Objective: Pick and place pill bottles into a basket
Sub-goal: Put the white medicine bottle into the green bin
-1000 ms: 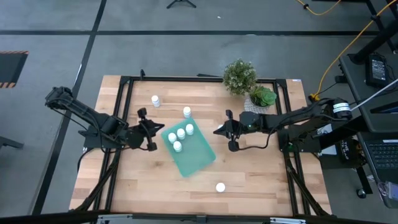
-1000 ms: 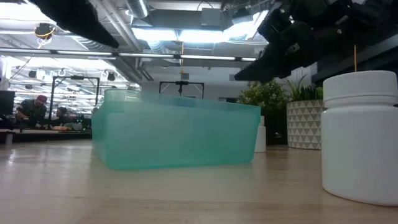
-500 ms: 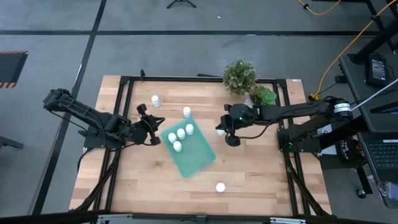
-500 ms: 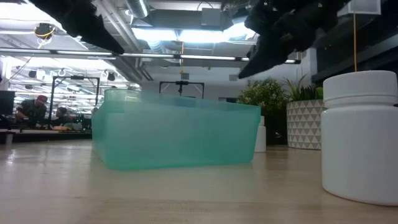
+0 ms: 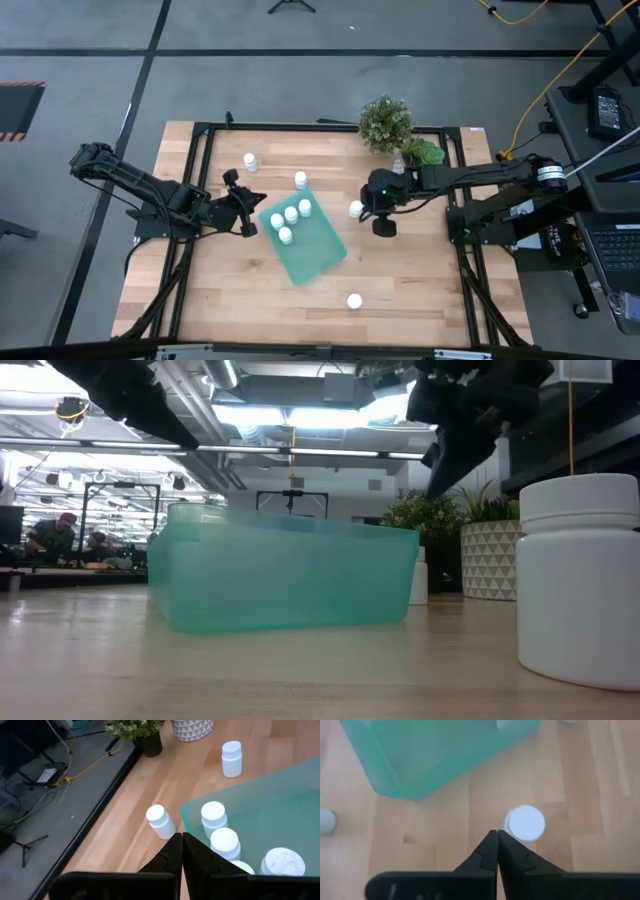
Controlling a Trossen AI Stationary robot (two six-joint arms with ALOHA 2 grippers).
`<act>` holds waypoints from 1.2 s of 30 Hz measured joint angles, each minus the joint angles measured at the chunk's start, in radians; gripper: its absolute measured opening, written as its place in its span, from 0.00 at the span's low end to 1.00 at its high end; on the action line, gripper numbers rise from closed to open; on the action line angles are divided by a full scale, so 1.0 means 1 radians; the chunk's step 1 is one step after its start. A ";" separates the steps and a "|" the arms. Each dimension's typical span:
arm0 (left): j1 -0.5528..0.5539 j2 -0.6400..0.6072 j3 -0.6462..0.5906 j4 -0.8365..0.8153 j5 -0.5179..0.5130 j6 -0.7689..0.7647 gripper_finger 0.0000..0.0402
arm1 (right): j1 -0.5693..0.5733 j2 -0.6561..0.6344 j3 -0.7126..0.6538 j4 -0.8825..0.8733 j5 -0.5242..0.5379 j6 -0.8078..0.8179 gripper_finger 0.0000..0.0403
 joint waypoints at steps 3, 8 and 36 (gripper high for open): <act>0.000 0.000 0.000 0.000 -0.006 -0.031 0.02 | 0.000 0.000 0.000 0.004 0.020 -0.025 0.03; 0.000 0.001 0.000 0.000 -0.045 -0.001 0.01 | -0.010 0.000 -0.006 0.028 0.021 -0.081 0.03; 0.000 0.002 0.000 0.002 -0.196 0.007 0.02 | -0.043 -0.045 -0.146 0.218 0.022 -0.108 0.10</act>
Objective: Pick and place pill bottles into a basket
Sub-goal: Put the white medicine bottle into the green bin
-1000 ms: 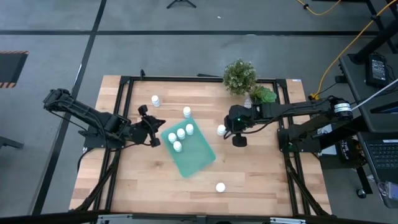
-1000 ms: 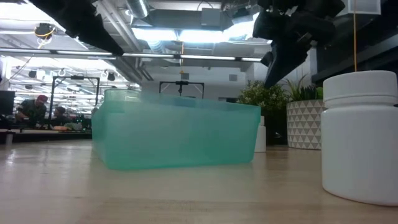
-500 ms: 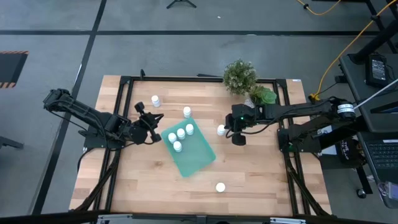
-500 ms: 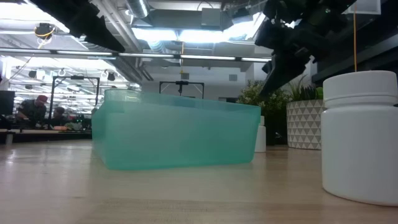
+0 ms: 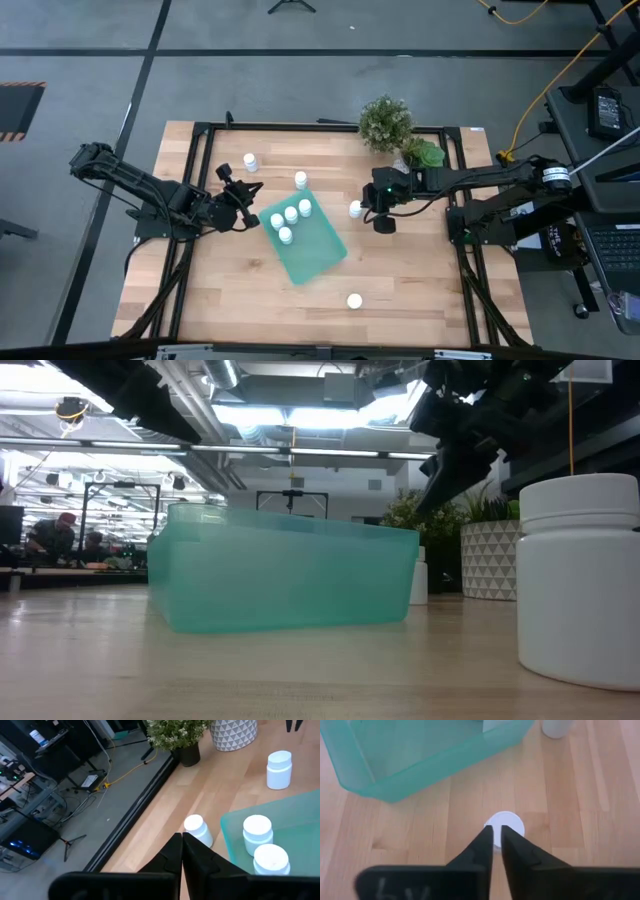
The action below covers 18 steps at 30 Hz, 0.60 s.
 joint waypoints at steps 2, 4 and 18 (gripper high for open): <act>0.000 0.000 0.000 0.000 0.001 0.000 0.02 | 0.000 0.000 0.000 -0.001 0.000 -0.001 0.16; 0.000 0.000 0.000 0.000 0.001 0.000 0.03 | 0.000 0.000 0.000 -0.002 0.000 -0.001 0.23; 0.000 0.000 0.000 0.001 0.002 -0.003 0.01 | 0.000 0.000 -0.014 0.014 0.000 -0.027 0.64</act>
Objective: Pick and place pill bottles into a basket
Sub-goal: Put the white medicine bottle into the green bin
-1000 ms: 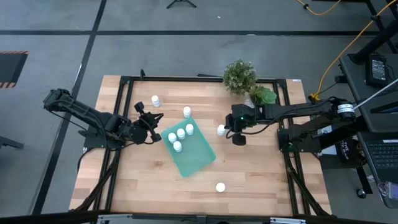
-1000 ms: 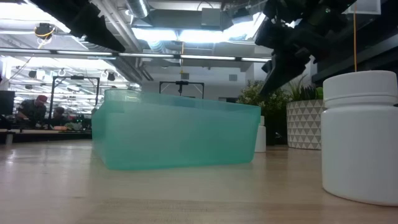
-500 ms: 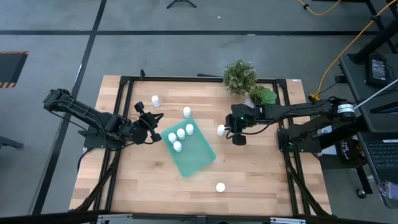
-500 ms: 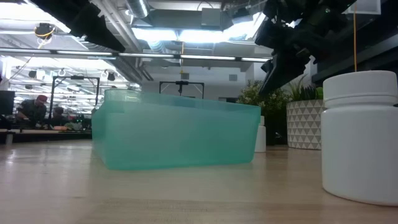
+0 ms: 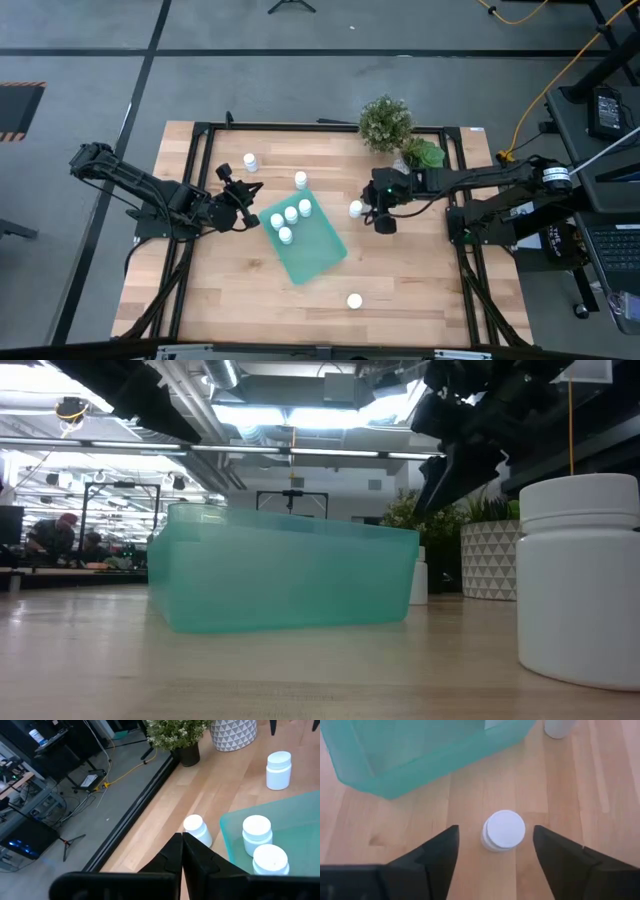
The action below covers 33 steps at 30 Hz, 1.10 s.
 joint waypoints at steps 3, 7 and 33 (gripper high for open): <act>0.000 0.000 0.000 0.000 0.000 0.000 0.02 | 0.000 0.000 -0.051 0.053 0.000 0.010 0.66; 0.000 0.000 0.000 0.000 0.000 0.000 0.03 | 0.000 0.000 -0.122 0.163 0.000 0.032 0.66; 0.000 0.000 0.000 0.003 0.002 0.000 0.02 | 0.000 0.070 -0.185 0.347 0.089 0.133 0.66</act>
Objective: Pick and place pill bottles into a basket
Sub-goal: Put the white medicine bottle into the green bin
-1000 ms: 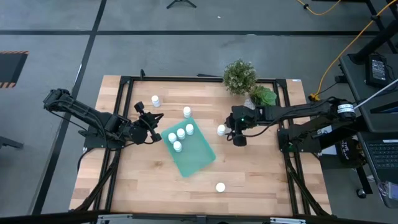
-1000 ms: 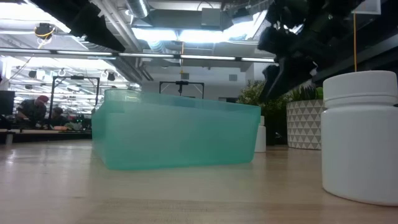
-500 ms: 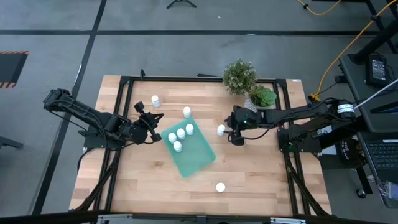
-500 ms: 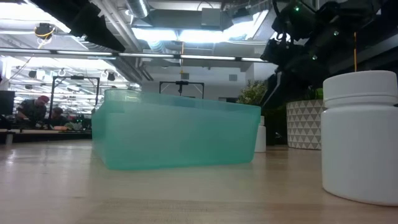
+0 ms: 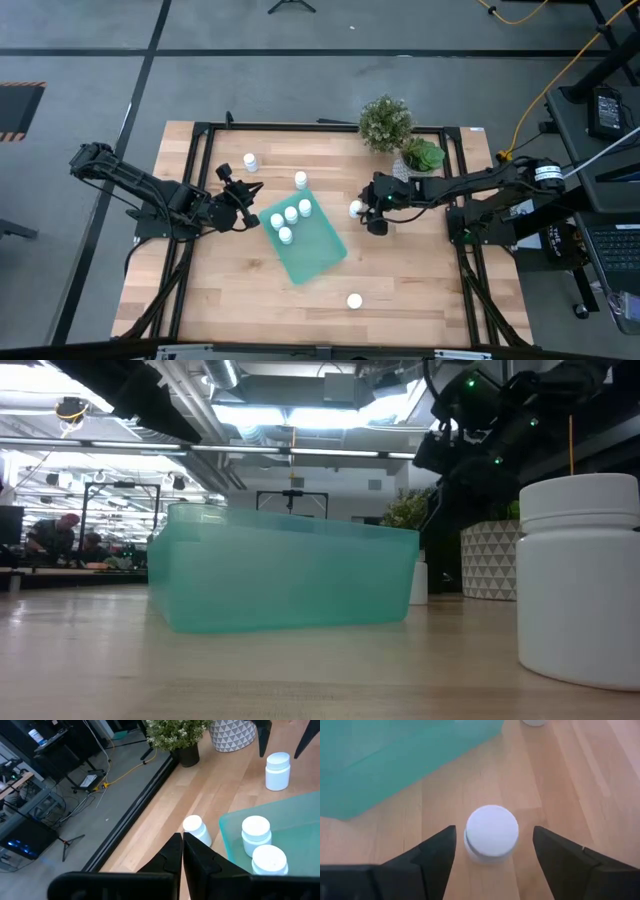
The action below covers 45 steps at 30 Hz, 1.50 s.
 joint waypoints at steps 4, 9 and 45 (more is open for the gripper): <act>0.000 0.000 0.000 0.001 0.000 0.000 0.02 | -0.001 0.031 0.000 0.018 0.022 -0.001 0.66; 0.000 0.000 0.000 0.001 0.001 0.000 0.01 | -0.001 0.053 0.000 0.042 0.024 0.002 0.66; 0.000 0.000 0.000 0.001 0.006 -0.003 0.02 | -0.002 0.083 0.073 -0.018 -0.068 -0.080 0.38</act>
